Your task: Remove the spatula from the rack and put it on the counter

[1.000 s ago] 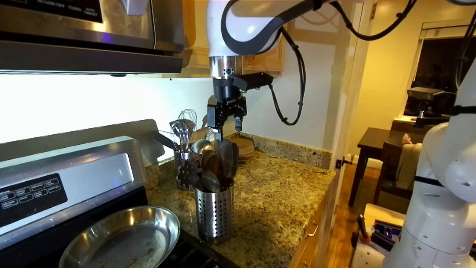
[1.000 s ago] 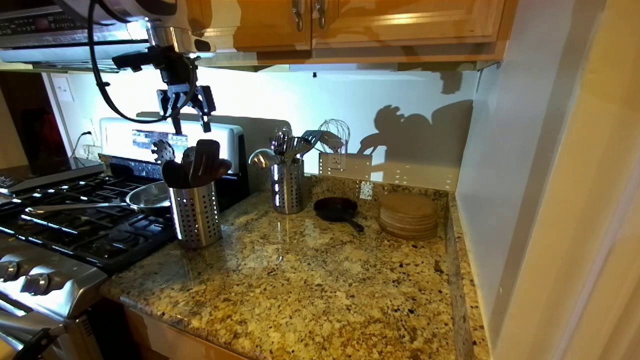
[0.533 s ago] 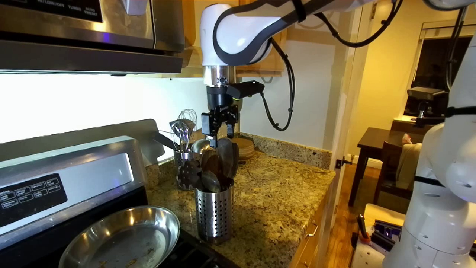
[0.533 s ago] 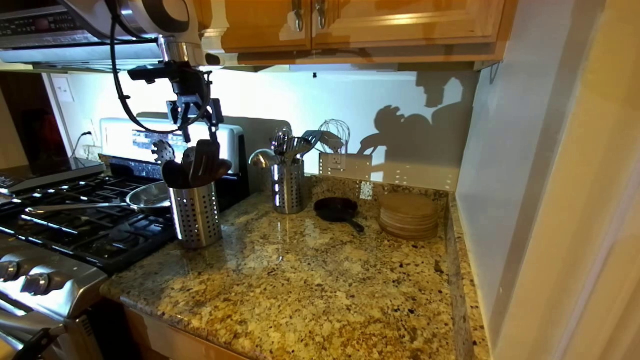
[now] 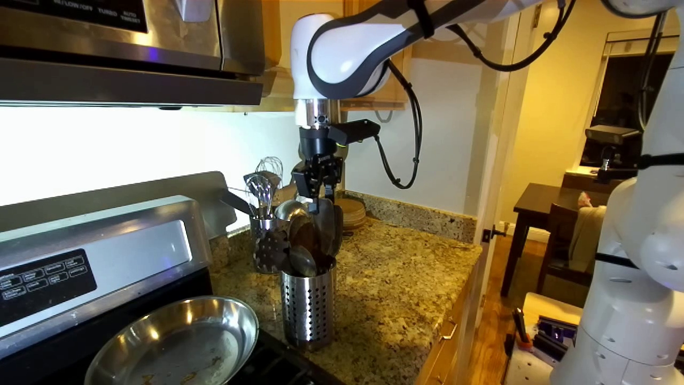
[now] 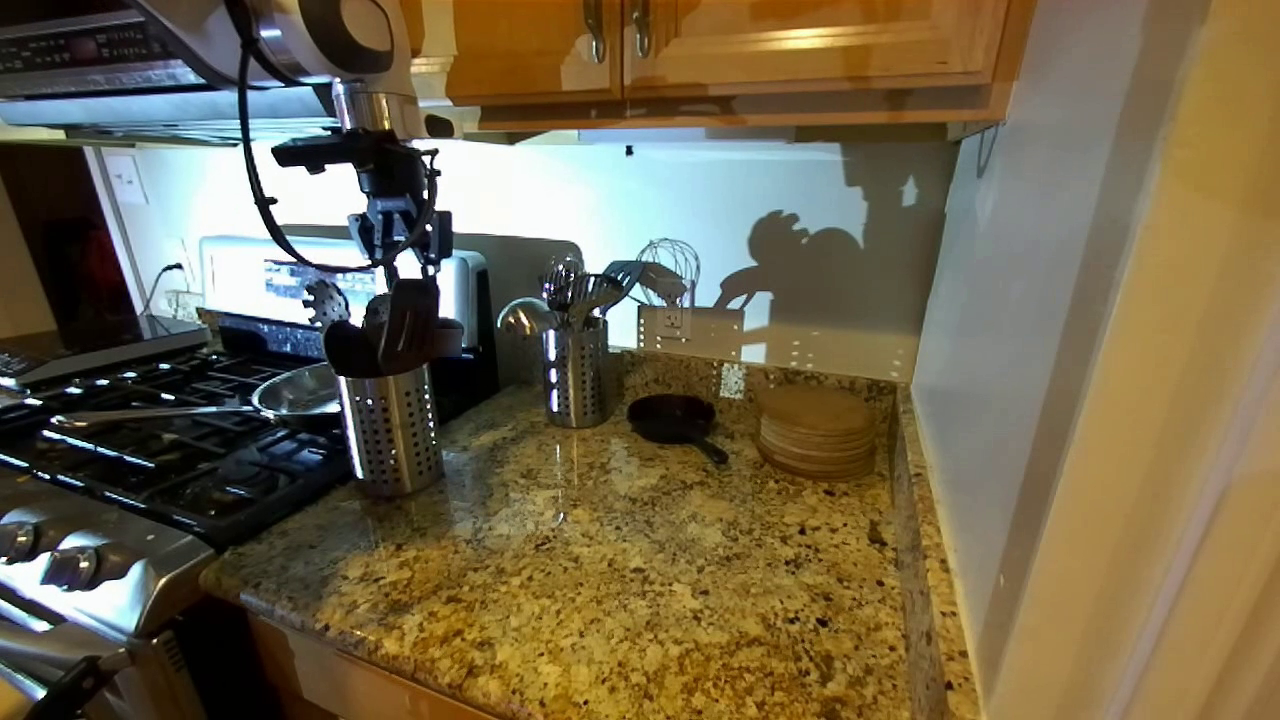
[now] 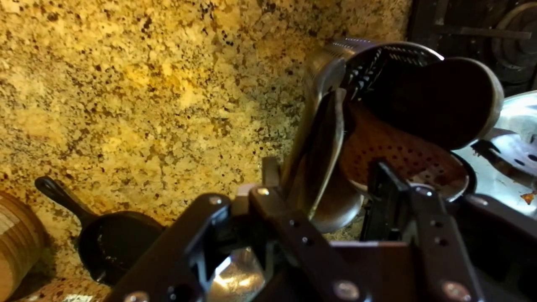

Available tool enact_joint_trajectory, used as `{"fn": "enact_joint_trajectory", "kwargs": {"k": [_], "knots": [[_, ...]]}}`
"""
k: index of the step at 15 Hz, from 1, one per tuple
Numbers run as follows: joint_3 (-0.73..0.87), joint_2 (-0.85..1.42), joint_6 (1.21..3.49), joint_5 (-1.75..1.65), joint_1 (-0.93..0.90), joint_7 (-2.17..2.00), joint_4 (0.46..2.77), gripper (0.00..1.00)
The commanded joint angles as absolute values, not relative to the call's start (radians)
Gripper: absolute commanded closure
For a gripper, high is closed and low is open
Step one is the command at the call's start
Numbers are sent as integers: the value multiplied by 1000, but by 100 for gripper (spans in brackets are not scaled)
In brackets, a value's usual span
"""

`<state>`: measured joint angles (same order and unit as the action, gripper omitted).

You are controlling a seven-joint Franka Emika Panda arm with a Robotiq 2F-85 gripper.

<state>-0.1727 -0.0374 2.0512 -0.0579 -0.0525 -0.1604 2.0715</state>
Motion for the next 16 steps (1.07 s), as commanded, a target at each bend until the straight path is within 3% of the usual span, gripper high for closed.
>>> {"fn": "enact_joint_trajectory", "kwargs": {"k": [1, 5, 6, 8, 16], "knots": [[-149, -42, 2072, -65, -72, -148, 2079, 50], [-151, -42, 2072, -66, -74, -144, 2079, 66], [-151, -43, 2074, -67, -74, -143, 2078, 81], [-152, -46, 2076, -72, -75, -143, 2078, 91], [-158, -80, 2083, -100, -88, -148, 2095, 91]]}}
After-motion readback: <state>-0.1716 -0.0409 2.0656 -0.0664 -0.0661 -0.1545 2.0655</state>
